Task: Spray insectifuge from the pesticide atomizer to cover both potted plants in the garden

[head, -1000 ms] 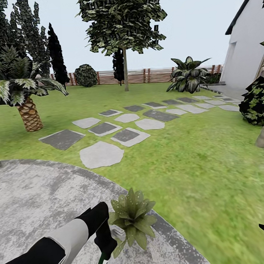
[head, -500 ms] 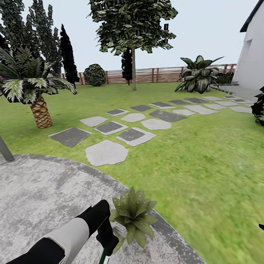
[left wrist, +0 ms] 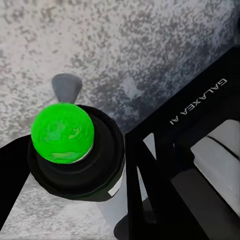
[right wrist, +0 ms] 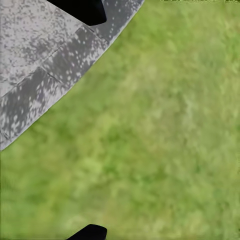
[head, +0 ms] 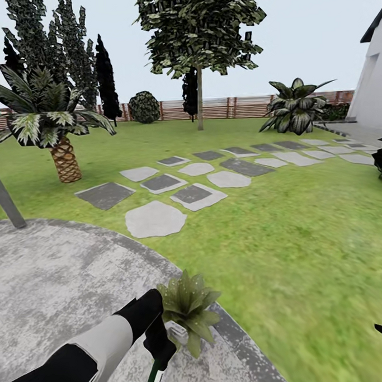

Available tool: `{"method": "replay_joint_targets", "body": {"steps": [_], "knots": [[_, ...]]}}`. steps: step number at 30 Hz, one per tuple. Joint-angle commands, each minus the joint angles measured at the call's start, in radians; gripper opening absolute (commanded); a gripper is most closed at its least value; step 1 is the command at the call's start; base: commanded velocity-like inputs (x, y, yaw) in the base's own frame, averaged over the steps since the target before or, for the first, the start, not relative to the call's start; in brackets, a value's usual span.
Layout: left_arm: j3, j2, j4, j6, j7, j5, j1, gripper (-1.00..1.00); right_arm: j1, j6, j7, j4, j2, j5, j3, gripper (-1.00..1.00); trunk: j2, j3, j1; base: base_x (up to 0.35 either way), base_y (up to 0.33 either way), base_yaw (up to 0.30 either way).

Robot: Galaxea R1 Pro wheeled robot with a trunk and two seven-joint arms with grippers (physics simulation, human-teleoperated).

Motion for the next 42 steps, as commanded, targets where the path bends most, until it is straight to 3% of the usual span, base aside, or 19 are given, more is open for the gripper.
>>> {"method": "replay_joint_targets", "body": {"steps": [1,16,29,37,42], "knots": [[0.001,-0.001,-0.001,0.004,-0.009,-0.011,-0.001,-1.00,-0.001,0.003,0.010,0.000,0.000,0.009,-0.001,1.00,-0.001,-0.002,0.000,0.000,-0.196,0.200],[0.001,-0.001,-0.001,0.003,-0.009,-0.011,-0.001,-1.00,-0.001,0.003,0.011,0.000,0.000,0.009,-0.001,1.00,-0.001,-0.015,0.000,0.000,-0.069,0.203],[0.002,0.000,0.000,0.003,-0.009,-0.012,-0.001,-1.00,0.000,0.003,0.012,0.000,0.000,0.009,-0.001,1.00,-0.001,-0.018,0.000,0.000,-0.279,0.068],[0.005,0.001,-0.003,0.004,-0.008,-0.012,-0.002,-1.00,-0.001,0.003,0.012,0.001,0.000,0.009,-0.001,1.00,-0.001,-0.022,0.000,0.000,-0.060,0.194],[0.006,0.001,-0.078,0.010,-0.010,-0.013,-0.004,-1.00,-0.001,0.003,0.012,0.000,-0.001,0.009,-0.001,1.00,-0.001,-0.022,0.000,0.000,-0.001,0.023]]}}
